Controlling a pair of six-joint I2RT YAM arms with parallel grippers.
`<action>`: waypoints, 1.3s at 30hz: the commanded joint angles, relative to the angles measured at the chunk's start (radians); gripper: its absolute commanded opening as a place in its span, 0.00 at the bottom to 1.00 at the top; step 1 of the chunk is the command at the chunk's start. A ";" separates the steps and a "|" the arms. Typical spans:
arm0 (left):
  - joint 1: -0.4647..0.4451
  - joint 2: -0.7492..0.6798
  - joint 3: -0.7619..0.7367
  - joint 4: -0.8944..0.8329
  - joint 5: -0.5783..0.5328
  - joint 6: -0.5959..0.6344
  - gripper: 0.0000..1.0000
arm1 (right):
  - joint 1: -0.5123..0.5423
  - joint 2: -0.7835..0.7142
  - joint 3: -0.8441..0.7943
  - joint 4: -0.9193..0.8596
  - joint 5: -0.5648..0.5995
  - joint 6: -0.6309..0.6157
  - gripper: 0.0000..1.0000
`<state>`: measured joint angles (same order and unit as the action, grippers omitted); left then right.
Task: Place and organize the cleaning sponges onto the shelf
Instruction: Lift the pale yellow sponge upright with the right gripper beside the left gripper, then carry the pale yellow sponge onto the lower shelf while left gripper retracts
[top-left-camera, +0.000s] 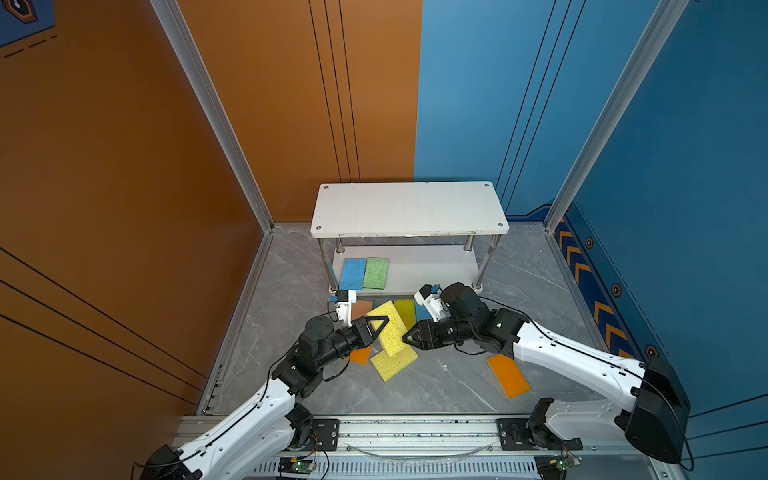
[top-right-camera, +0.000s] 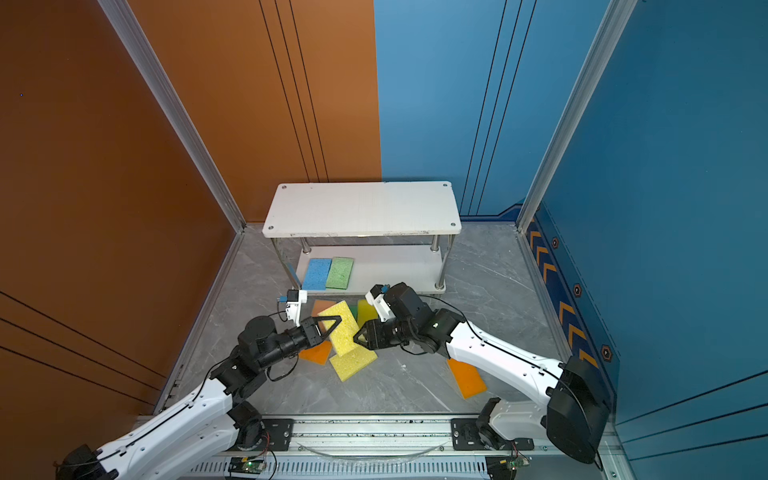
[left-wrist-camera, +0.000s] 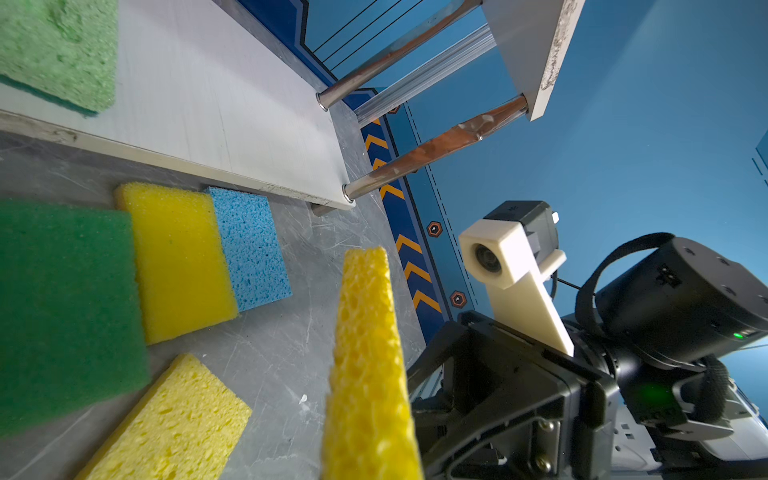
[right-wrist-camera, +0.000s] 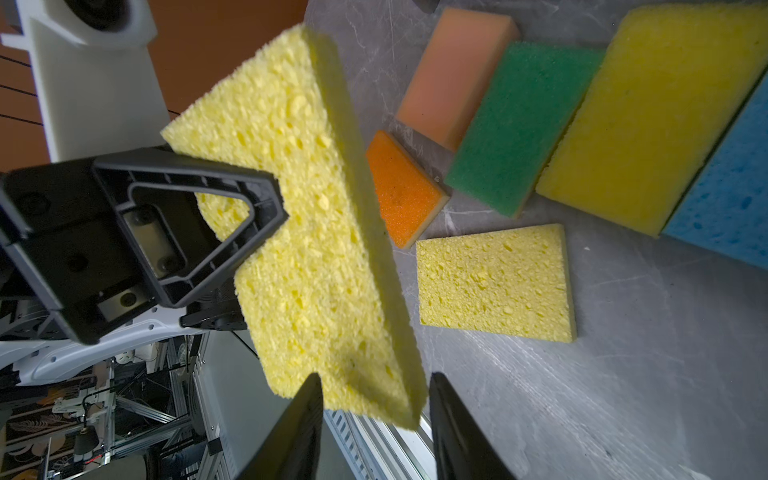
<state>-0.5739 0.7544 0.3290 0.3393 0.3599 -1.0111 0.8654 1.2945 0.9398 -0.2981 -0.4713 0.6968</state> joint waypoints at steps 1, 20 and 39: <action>0.011 -0.015 -0.002 -0.009 0.025 0.014 0.02 | 0.007 0.013 0.003 0.036 -0.013 0.004 0.41; 0.038 -0.035 -0.005 -0.041 0.026 0.007 0.32 | -0.007 0.003 -0.010 0.043 0.007 0.008 0.00; 0.187 -0.365 0.082 -0.652 -0.052 0.123 0.85 | -0.237 0.316 0.138 0.230 0.253 0.149 0.00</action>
<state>-0.4030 0.4183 0.4068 -0.2092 0.3134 -0.9051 0.6544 1.5707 1.0145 -0.1246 -0.3099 0.8139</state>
